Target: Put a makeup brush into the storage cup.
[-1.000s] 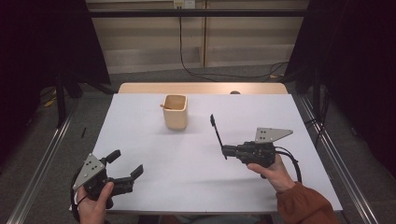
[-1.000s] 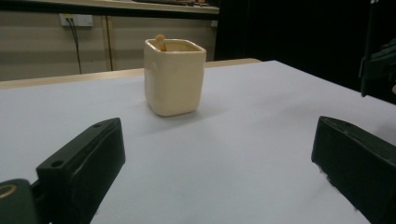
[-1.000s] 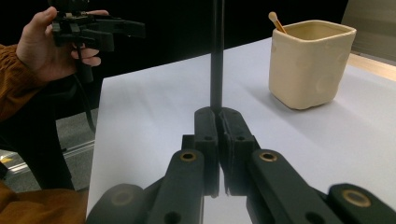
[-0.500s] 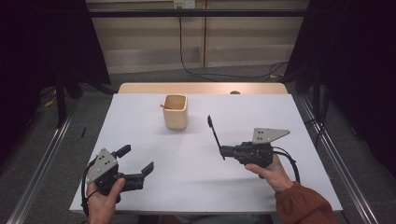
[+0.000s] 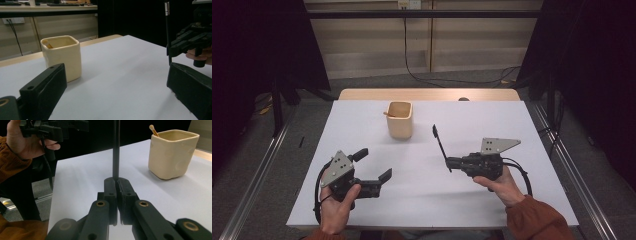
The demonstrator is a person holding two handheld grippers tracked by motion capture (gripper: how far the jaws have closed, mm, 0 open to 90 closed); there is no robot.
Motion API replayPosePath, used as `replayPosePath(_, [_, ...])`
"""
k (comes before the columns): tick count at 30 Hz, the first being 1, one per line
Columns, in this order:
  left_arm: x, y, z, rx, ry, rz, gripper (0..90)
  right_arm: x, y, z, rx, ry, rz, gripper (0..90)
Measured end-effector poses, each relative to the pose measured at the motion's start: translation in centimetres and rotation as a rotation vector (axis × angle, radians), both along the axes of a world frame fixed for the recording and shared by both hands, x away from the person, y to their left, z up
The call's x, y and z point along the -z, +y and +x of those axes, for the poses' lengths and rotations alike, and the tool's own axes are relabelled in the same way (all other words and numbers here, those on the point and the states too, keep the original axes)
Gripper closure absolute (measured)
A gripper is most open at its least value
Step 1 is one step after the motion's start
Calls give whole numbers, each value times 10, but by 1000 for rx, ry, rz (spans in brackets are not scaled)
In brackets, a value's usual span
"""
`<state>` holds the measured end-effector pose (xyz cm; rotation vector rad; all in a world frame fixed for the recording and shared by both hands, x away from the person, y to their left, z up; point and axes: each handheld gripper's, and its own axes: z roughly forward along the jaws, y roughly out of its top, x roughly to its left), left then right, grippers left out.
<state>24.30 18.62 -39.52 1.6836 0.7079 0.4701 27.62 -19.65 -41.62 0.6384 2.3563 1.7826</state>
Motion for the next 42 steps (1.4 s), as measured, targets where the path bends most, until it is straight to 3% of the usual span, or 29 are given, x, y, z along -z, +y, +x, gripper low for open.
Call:
replayPosePath(5, [-3,-9,2,16,-1,-14,26,1,2,0,-1,1,-3,864])
replayPosePath(8, [-5,-15,3,30,2,-46,25,1,3,-1,-4,2,-3,864])
replayPosePath(18, [-16,-38,10,66,-13,-33,23,3,5,-1,-11,4,-7,863])
replayPosePath(20, [-19,-42,11,74,-10,-47,24,3,5,-1,-9,4,-4,863])
replayPosePath(24, [-23,-52,13,79,-17,-51,24,4,6,-1,-15,20,28,863])
replayPosePath(27, [-24,-62,15,90,-25,-31,22,5,7,0,-12,27,33,863])
replayPosePath(35, [-25,-77,21,138,-17,-34,37,6,9,-1,-15,28,31,863])
replayPosePath(37, [-25,-81,23,191,16,-58,43,7,10,-1,-17,26,29,862])
replayPosePath(42, [-24,-94,22,206,2,-15,37,9,13,-1,-20,29,21,862])
